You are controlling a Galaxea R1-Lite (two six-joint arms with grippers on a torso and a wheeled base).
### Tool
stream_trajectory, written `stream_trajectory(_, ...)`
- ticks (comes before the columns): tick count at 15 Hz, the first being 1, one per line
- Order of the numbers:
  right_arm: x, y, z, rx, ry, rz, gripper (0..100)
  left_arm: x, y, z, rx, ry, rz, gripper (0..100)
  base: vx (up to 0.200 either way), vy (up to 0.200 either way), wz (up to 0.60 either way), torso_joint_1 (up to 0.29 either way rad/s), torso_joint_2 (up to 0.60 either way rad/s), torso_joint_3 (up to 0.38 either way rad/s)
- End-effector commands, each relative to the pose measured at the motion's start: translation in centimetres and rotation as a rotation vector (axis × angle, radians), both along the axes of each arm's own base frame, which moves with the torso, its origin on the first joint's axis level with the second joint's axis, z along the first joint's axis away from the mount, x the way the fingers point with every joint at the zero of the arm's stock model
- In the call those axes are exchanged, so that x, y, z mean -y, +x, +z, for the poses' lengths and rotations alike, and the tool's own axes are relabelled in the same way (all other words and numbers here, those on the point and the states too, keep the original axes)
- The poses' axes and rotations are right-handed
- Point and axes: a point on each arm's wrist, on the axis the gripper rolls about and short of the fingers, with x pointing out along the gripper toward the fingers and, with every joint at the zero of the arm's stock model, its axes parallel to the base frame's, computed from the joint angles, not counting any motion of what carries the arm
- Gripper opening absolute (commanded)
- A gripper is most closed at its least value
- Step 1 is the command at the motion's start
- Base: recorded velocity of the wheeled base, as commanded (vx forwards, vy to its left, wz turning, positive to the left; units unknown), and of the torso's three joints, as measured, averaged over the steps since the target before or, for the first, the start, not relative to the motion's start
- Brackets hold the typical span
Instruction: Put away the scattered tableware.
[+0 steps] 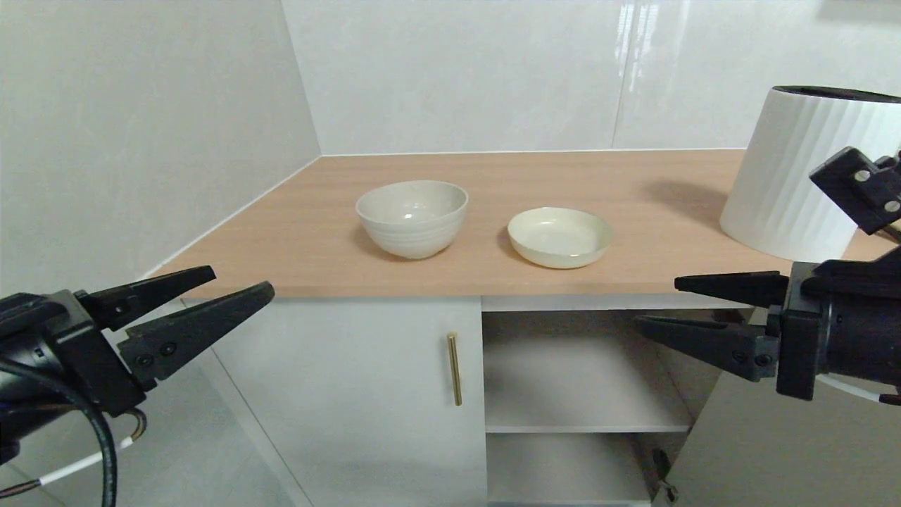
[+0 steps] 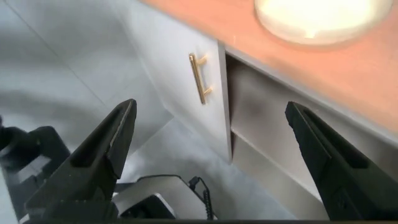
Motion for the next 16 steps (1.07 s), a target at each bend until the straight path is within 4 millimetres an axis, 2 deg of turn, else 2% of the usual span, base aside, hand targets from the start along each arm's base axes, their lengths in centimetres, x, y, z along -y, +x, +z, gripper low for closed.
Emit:
stream_trajectory(1, 0.0, 0.0, 0.2, 0.006, 0.004, 0.000, 100, 0.1, 0.3, 0.0, -0.007, 0.002, 0.000, 100, 0.000, 0.000, 0.00, 0.290, -0.48, -0.281)
stream_trajectory(3, -0.2, 0.4, 0.0, 0.000, -0.001, -0.006, 100, 0.2, 0.8, 0.1, -0.012, 0.003, 0.002, 100, 0.000, 0.000, 0.00, 0.254, -0.47, -0.281)
stream_trajectory(5, -0.8, 2.6, -0.1, 0.014, 0.008, -0.037, 100, 0.6, 2.3, 0.4, -0.055, -0.006, 0.006, 100, 0.000, 0.000, 0.00, 0.222, -0.49, -0.269)
stream_trajectory(6, -0.9, 2.9, -0.2, 0.015, 0.009, -0.041, 100, 0.7, 2.5, 0.4, -0.064, -0.010, 0.008, 100, 0.000, 0.000, 0.00, 0.217, -0.49, -0.266)
stream_trajectory(7, -1.2, 4.4, -0.1, 0.039, 0.025, -0.060, 100, 0.8, 3.1, 0.6, -0.094, -0.023, 0.012, 100, 0.000, 0.000, 0.00, 0.217, -0.48, -0.276)
stream_trajectory(9, -1.7, 5.5, -0.3, 0.071, 0.044, -0.066, 100, 1.0, 3.7, 1.3, -0.125, -0.042, 0.016, 100, 0.000, 0.000, 0.00, 0.200, -0.44, -0.242)
stream_trajectory(10, -2.1, 6.7, -0.5, 0.097, 0.058, -0.078, 100, 1.2, 4.7, 2.6, -0.147, -0.045, 0.039, 100, 0.000, 0.000, 0.00, 0.100, -0.22, -0.124)
stream_trajectory(11, -2.3, 7.4, -0.3, 0.105, 0.062, -0.089, 100, 1.3, 5.4, 3.1, -0.162, -0.039, 0.052, 100, 0.000, 0.000, 0.00, 0.066, -0.12, -0.051)
stream_trajectory(12, -2.8, 9.1, 0.5, 0.099, 0.066, -0.131, 100, 1.8, 7.2, 4.2, -0.207, -0.023, 0.095, 100, 0.000, 0.000, 0.00, 0.041, -0.06, -0.036)
stream_trajectory(13, -3.2, 10.4, 0.7, 0.010, 0.026, -0.240, 100, 2.1, 8.4, 4.1, -0.312, 0.027, 0.177, 100, 0.000, 0.000, 0.00, 0.000, 0.00, 0.000)
stream_trajectory(14, -3.5, 11.4, 0.8, -0.084, -0.002, -0.335, 100, 2.3, 9.2, 3.0, -0.410, 0.065, 0.244, 100, 0.000, 0.000, 0.00, 0.000, 0.00, 0.000)
stream_trajectory(16, -4.0, 12.7, 0.7, -0.168, -0.010, -0.452, 100, 3.4, 12.2, 1.3, -0.491, 0.066, 0.295, 100, 0.000, 0.000, 0.00, 0.000, 0.00, 0.000)
